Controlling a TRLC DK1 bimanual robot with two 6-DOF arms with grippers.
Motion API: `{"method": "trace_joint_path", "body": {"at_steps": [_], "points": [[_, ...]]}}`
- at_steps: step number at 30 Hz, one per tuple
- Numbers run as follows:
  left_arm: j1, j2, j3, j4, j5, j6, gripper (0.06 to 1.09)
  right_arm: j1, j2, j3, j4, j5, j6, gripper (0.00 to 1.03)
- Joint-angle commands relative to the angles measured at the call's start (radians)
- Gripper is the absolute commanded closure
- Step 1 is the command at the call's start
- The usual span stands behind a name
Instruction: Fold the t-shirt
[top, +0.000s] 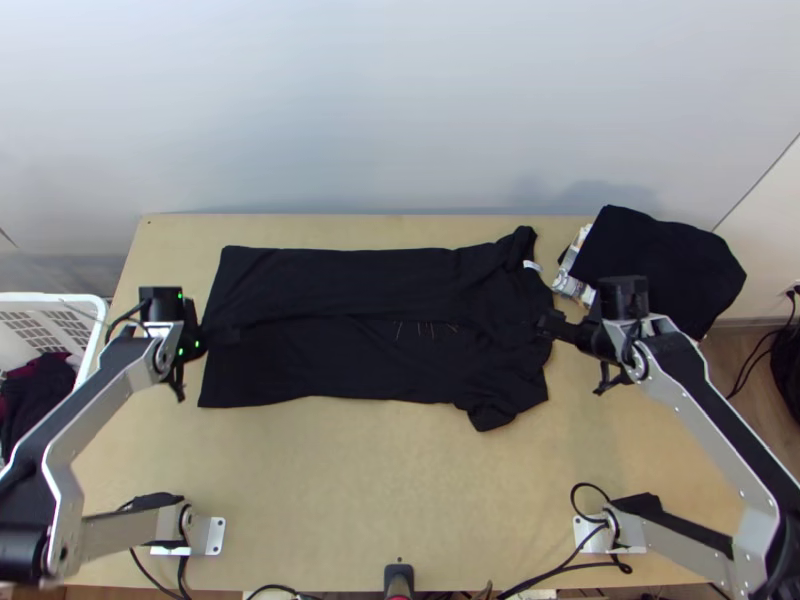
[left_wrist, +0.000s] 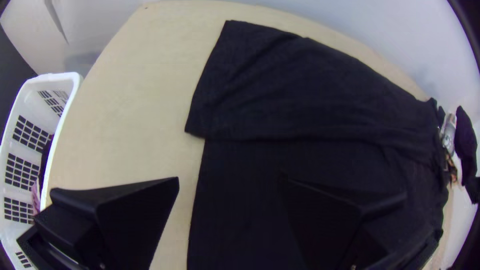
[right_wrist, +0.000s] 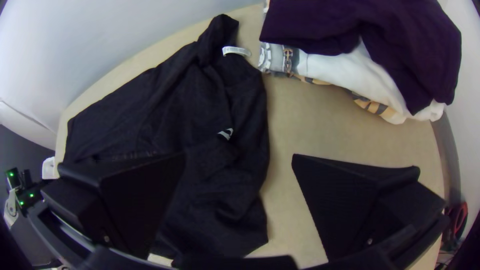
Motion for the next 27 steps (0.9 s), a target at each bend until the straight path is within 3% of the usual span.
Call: {"method": "trace_joint_path", "body": {"at_steps": [1,10,17,22,27], "points": [[-0.003,-0.177,-0.11,-0.157,0.037,0.067,0.12,0.007,-0.096,0.001,-0.075,-0.034,0.004,0.04],[-0.001,-0.197,-0.142,-0.306,0.037,0.119,0.13,0.006,-0.153,-0.006,-0.123,-0.042,0.004,0.04],[0.008,-0.189,-0.173,-0.303,0.032,0.142,0.18,0.009,-0.174,-0.008,-0.143,-0.051,0.001,0.04],[-0.003,-0.166,-0.193,-0.251,0.032,0.127,0.4,0.024,-0.196,-0.018,-0.172,-0.08,-0.001,0.04],[-0.003,-0.114,-0.195,-0.228,0.031,0.13,0.45,0.06,-0.208,-0.029,-0.243,-0.181,-0.001,0.04]]}}
